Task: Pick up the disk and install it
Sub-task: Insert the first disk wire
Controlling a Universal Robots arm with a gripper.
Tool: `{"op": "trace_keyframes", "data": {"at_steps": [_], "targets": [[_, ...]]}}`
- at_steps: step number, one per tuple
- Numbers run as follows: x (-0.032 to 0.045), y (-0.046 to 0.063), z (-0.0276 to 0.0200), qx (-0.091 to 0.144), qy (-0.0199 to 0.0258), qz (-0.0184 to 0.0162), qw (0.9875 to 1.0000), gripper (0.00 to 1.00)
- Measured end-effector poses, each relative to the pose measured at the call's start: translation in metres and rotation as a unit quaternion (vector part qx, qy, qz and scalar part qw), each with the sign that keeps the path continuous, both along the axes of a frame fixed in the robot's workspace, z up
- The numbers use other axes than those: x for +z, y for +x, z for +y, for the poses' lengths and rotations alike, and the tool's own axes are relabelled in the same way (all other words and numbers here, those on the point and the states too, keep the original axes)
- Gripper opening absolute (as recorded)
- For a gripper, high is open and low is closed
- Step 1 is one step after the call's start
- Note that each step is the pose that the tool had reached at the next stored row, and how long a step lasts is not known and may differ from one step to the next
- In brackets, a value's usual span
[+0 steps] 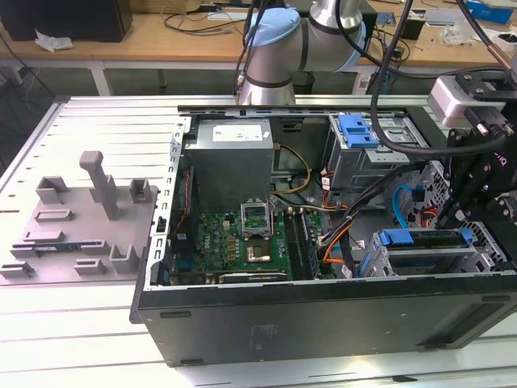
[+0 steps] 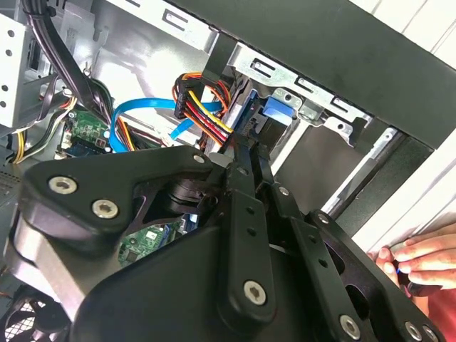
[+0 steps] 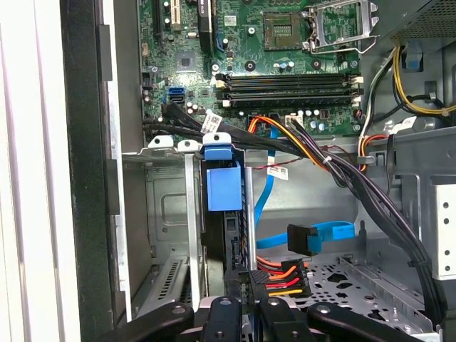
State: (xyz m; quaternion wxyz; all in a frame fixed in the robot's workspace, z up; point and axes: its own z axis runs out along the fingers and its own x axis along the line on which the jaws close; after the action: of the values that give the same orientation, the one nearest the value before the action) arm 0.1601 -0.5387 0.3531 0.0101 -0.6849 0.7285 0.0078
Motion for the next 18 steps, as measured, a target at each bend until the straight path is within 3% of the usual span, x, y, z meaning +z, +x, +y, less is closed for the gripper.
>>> {"op": "trace_keyframes", "data": {"at_steps": [18], "targets": [[-0.0023,0.0007,0.0013,0.01,0.0,0.0,1.0,0.16]]}}
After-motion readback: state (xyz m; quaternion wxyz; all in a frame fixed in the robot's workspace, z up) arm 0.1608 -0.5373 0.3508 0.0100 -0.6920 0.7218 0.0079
